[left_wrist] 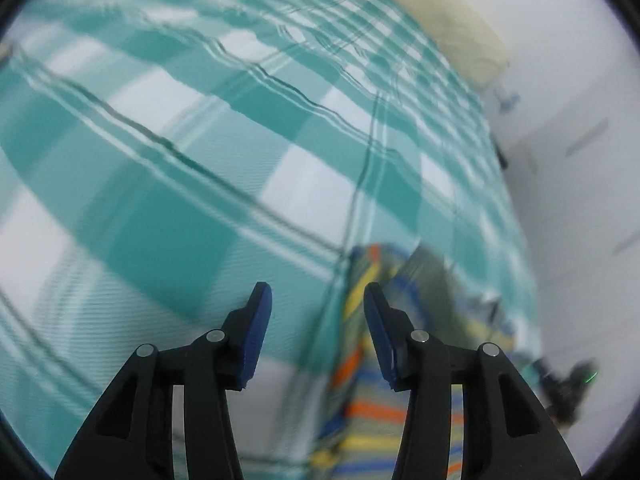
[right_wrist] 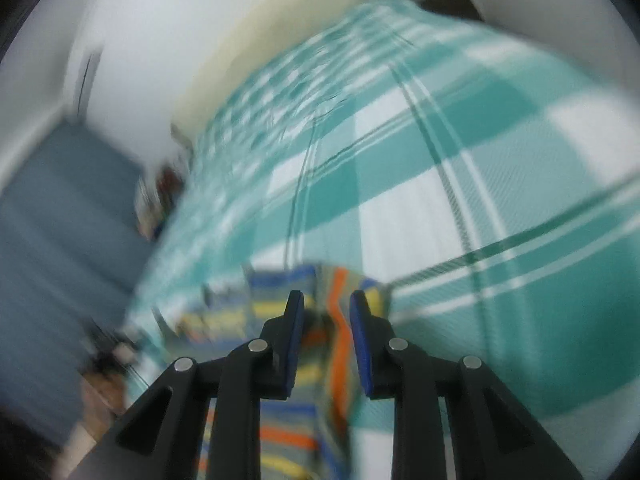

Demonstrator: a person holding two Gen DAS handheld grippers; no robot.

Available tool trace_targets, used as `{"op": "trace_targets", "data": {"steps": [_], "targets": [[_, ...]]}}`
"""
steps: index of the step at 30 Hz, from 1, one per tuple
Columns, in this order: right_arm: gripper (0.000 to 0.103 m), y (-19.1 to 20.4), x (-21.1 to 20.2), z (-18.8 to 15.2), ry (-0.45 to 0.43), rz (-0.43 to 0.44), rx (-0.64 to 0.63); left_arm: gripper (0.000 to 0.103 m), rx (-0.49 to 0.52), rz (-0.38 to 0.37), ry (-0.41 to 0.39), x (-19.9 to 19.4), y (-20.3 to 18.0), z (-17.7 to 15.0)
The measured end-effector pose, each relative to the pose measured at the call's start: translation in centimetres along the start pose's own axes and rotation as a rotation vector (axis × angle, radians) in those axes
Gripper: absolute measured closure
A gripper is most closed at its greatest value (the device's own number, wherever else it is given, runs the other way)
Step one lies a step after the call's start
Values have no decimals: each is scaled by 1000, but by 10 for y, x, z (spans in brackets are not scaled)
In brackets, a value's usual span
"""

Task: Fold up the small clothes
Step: 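Lift the hem with both grippers, fold it over onto the collar, release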

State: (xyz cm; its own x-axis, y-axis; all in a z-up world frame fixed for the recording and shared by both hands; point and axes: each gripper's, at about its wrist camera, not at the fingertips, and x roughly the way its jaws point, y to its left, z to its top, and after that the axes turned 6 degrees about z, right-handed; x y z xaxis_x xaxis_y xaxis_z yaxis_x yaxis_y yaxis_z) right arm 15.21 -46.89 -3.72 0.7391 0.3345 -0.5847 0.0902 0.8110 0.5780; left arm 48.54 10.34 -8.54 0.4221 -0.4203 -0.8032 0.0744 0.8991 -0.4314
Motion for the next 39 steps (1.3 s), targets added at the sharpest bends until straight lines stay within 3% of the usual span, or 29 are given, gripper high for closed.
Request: {"op": "trace_targets", "data": {"steps": [2,4,5,6,7,8,10,12,14,16,19,20,21,23,25,27,29,31,33,35,36,39], "targets": [[77,19,9,-6,108,24,-49,54,80,-12,26,-16,11,-18],[77,41,35,-19,278,46,-73,54,146,-42,68,-19,6,-27],[76,48,58,-23,383,39,-69,53,102,-15,41,-18,4,-28],[76,54,84,-28,479,0,-52,44,148,-37,78,-13,-5,-30],[76,56,100,-31,514,-33,-44,41,198,-59,126,-5,-16,-35],[76,58,119,-21,483,-53,-45,39,245,-73,159,6,-25,-36],[76,69,130,2,281,-66,-57,39,251,-18,110,34,-46,-12],[75,82,117,19,63,-120,-82,42,149,39,35,35,-40,-3],[74,91,96,24,-14,-80,-91,42,6,-24,-39,15,-10,-8],[72,103,79,19,26,-73,-156,38,-9,-39,-65,4,-13,-34],[69,121,47,-19,173,-106,-358,35,188,30,-93,-36,-13,-70],[69,128,62,-32,215,-102,-384,32,247,38,-82,-43,-15,-81],[69,128,55,-58,303,-82,-415,30,305,44,-59,-46,-30,-103],[69,114,53,-98,433,-87,-451,30,455,100,53,-50,-23,-146],[69,88,51,-132,524,-222,-472,33,534,203,128,-47,-25,-180],[72,74,23,-145,484,-227,-427,32,573,263,106,-57,-30,-197],[66,65,-3,-145,463,-252,-343,32,513,298,82,-84,-21,-193],[61,68,-33,-142,354,-241,-318,31,446,287,37,-119,-20,-197],[51,77,-59,-143,210,-235,-344,19,415,277,-44,-155,-22,-204],[34,79,-77,-147,73,-247,-333,5,368,285,-145,-190,-29,-226],[34,76,-83,-152,17,-269,-305,4,345,276,-181,-202,-35,-232],[33,75,-76,-150,-2,-275,-254,3,274,224,-241,-218,-41,-263]]}}
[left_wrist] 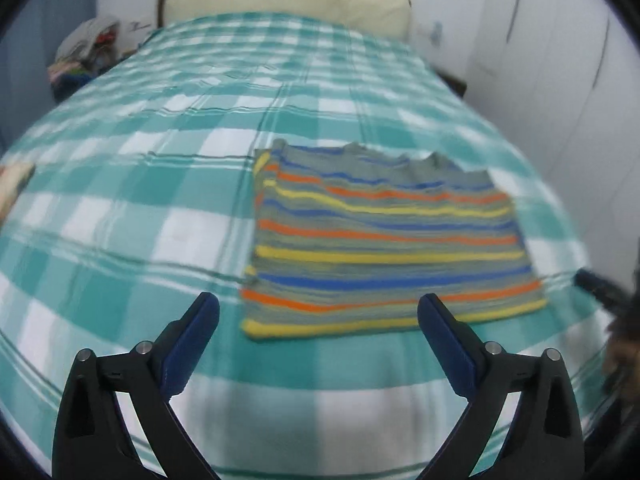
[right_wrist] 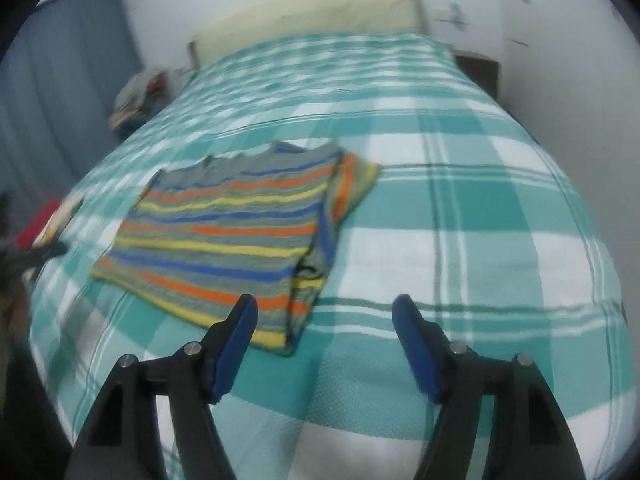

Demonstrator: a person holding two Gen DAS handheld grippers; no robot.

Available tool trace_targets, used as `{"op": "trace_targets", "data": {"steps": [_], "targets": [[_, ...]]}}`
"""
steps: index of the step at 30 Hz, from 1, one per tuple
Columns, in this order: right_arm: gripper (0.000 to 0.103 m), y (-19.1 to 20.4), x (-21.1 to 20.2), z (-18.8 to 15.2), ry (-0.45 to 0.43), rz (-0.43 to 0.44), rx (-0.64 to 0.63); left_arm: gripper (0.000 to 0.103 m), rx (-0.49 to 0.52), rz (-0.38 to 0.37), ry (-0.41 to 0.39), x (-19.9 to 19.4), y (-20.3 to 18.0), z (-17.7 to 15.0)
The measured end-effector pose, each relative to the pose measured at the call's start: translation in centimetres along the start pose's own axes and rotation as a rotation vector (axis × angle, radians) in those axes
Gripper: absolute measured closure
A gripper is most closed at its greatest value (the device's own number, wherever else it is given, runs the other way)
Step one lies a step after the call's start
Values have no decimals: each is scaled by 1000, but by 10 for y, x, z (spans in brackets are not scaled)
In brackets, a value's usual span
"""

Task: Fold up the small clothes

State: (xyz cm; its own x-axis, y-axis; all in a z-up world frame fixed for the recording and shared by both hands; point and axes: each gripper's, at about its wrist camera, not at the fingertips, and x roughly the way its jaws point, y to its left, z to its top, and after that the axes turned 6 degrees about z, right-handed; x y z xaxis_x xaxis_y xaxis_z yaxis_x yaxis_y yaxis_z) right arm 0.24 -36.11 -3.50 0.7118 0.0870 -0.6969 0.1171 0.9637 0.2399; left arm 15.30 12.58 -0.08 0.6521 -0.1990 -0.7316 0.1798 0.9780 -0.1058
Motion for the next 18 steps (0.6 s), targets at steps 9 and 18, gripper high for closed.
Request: {"op": "trace_targets", "data": {"steps": [9,18], "targets": [[31,-7,41,-40,38,-84,30,3,108,126,-7,43,-1,-58],[8,9,61,-47,88,-138,-78,0,143,126,130,64,-26,-95]]}}
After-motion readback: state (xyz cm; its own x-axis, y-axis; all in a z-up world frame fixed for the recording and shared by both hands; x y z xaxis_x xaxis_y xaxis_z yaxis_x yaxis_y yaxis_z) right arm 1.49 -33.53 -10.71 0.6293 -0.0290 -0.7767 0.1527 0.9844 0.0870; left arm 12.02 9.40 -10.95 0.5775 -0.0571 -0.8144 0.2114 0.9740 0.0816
